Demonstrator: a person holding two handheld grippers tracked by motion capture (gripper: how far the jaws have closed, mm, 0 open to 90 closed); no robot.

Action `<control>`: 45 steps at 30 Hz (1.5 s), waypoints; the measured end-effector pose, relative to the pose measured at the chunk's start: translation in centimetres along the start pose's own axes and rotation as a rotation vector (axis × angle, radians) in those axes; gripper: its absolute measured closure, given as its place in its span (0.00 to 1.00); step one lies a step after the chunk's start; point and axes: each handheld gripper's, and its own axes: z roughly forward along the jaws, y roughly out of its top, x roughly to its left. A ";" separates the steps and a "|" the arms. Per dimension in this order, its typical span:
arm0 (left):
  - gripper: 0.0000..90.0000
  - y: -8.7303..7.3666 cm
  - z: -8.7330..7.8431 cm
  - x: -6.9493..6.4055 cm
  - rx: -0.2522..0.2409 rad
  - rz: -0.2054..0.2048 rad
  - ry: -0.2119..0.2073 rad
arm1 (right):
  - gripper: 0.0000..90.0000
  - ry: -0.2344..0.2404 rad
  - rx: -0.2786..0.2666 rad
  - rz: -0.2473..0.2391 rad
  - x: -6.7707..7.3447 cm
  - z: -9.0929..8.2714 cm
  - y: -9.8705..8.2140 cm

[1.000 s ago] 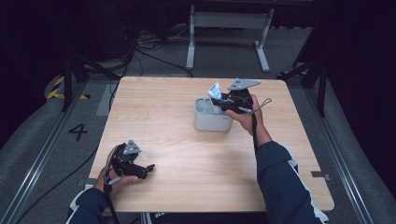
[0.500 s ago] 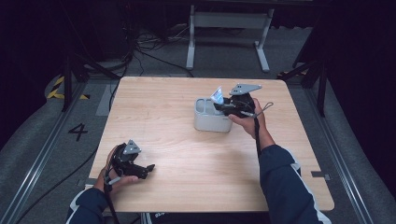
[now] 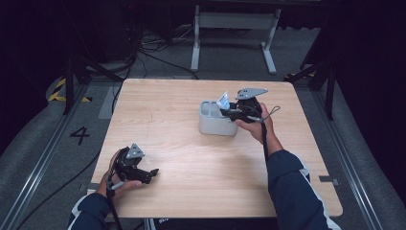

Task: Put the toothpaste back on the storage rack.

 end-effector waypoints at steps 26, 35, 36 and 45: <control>0.00 0.0 0.0 0.0 -0.001 -0.004 -0.001 | 0.76 -0.039 -0.015 0.018 0.8 0.7 -0.4; 0.00 0.0 0.0 0.0 0.000 -0.003 -0.001 | 0.70 -0.062 0.001 0.013 0.6 0.2 -0.3; 0.00 0.0 0.0 0.0 0.000 -0.003 -0.001 | 0.70 -0.062 0.001 0.013 0.6 0.2 -0.3; 0.00 0.0 0.0 0.0 0.001 0.001 0.000 | 0.63 -0.065 0.016 0.004 0.6 -0.5 -0.3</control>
